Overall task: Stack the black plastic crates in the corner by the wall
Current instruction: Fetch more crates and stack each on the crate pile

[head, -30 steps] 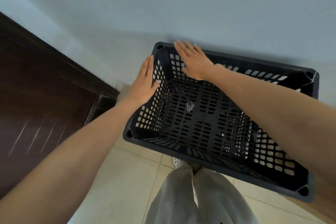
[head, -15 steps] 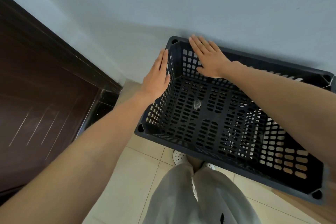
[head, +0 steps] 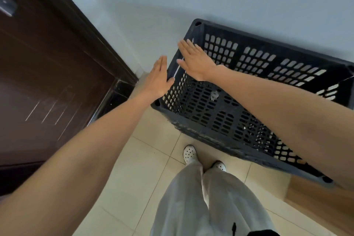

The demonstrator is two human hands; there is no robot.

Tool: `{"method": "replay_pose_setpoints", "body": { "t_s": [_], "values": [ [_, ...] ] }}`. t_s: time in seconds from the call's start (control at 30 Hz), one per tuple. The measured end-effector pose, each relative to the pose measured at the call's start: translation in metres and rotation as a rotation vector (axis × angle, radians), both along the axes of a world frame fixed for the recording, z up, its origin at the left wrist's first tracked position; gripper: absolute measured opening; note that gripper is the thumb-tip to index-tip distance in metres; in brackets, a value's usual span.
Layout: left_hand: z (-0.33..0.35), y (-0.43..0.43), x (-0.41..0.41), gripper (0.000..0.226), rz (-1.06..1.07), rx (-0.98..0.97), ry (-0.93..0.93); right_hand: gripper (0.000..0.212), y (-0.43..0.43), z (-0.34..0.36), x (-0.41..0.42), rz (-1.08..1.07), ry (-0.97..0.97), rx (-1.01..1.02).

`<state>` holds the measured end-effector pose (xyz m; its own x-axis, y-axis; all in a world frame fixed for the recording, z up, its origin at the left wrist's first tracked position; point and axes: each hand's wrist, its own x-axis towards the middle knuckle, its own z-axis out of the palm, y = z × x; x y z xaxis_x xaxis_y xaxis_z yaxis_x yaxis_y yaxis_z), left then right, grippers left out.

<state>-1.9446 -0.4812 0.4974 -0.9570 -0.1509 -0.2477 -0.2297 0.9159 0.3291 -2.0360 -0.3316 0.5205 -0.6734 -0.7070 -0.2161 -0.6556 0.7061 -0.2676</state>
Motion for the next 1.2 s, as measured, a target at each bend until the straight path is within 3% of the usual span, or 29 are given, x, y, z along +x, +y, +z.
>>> {"method": "replay_pose_setpoints", "body": {
  "t_s": [0.1,0.17,0.27,0.43,0.63,0.7,0.83,0.9,1.0,1.2],
  "values": [
    [-0.001,0.005,0.022,0.069,0.156,0.162,-0.063,0.068,-0.023,-0.006,0.021,-0.018,-0.053,0.012],
    [-0.004,0.014,0.031,0.057,0.236,0.245,0.023,0.07,-0.024,-0.013,0.025,-0.043,-0.053,0.019],
    [-0.006,0.02,0.036,0.04,0.205,0.164,0.178,0.07,-0.022,-0.019,0.026,-0.042,-0.039,0.011],
    [-0.011,0.017,0.035,0.035,0.151,0.122,0.219,0.07,-0.022,-0.023,0.026,-0.042,-0.02,0.008],
    [-0.019,0.008,0.033,0.043,0.112,0.248,0.139,0.067,-0.031,-0.007,0.033,-0.078,0.053,0.171],
    [-0.015,0.002,0.029,0.065,0.027,0.22,0.064,0.064,-0.032,-0.004,0.047,-0.14,0.057,0.172],
    [0.003,-0.009,0.025,0.088,-0.345,-0.162,0.054,0.062,0.004,-0.003,0.096,-0.388,0.032,0.095],
    [0.011,-0.005,0.021,0.078,-0.54,-0.24,0.112,0.058,0.041,0.0,0.12,-0.523,-0.049,0.149],
    [0.029,0.025,0.018,0.049,-0.794,-0.189,0.064,0.044,0.102,0.017,0.166,-0.745,-0.152,0.15],
    [0.075,0.156,0.066,0.034,-1.119,-0.05,0.114,0.029,0.183,0.048,0.284,-1.127,0.002,0.013]
  ]
}}
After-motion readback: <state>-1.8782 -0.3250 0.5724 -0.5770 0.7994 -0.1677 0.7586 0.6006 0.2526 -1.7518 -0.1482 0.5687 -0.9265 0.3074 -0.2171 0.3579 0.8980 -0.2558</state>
